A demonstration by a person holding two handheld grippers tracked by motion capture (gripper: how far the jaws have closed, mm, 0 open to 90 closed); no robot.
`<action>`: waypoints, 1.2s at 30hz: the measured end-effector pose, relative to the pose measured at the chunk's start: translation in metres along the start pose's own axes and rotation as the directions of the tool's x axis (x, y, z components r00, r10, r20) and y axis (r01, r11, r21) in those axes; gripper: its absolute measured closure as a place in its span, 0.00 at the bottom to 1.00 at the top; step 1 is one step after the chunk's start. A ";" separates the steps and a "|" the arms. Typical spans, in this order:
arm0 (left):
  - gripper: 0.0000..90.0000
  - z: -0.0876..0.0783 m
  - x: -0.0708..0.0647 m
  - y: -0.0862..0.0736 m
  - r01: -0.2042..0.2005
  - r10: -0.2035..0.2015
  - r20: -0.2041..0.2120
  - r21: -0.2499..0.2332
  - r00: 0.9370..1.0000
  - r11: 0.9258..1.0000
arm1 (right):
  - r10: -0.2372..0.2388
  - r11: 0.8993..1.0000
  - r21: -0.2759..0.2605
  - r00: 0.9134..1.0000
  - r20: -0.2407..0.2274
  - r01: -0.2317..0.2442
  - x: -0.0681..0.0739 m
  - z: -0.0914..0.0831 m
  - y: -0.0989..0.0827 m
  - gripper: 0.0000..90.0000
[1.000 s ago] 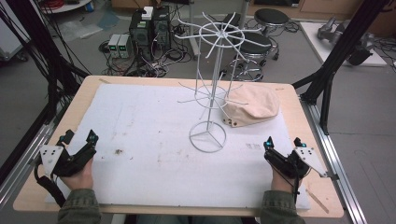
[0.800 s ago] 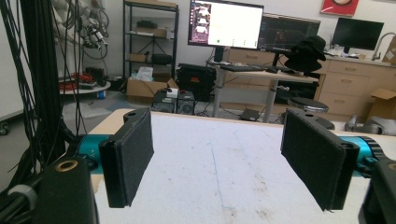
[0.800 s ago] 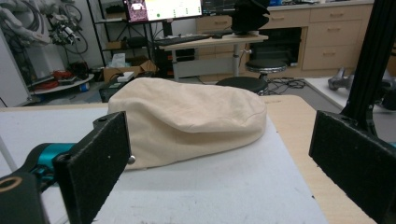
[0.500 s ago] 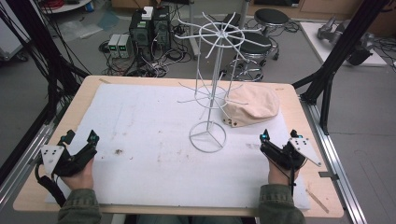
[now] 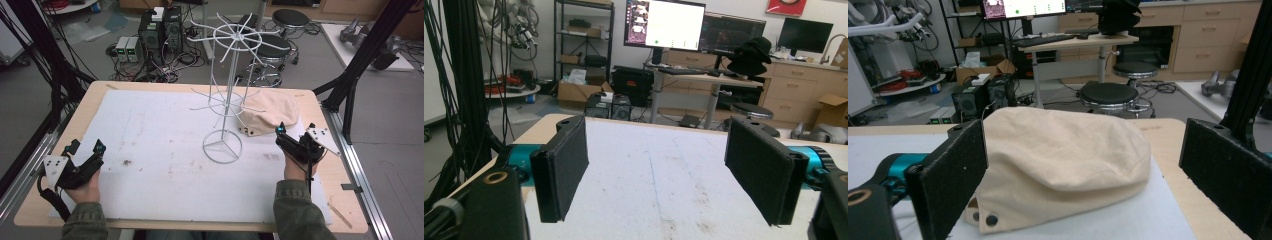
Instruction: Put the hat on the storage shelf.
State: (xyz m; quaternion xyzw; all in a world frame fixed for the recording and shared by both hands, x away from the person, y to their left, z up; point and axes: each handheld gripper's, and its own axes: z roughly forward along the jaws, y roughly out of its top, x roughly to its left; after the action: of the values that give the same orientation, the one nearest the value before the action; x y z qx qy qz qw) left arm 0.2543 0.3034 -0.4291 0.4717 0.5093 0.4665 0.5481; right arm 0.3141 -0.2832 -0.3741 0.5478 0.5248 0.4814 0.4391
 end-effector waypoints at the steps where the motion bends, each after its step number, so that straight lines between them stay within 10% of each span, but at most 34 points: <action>1: 0.28 0.000 0.000 0.000 0.001 -0.001 0.001 0.001 1.000 1.000 | 0.000 1.000 0.000 1.000 0.000 0.000 0.000 0.000 0.000 0.05; 36: 0.28 0.002 0.000 -0.001 0.003 -0.003 0.010 0.000 1.000 1.000 | 0.050 0.985 0.162 0.995 0.083 -0.063 -0.012 0.083 0.012 0.06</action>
State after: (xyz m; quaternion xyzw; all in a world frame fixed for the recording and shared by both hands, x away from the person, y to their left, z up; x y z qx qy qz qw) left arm 0.2568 0.3035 -0.4302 0.4735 0.5072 0.4632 0.5514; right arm 0.3979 -0.2942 -0.3750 0.6154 0.5293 0.4269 0.3986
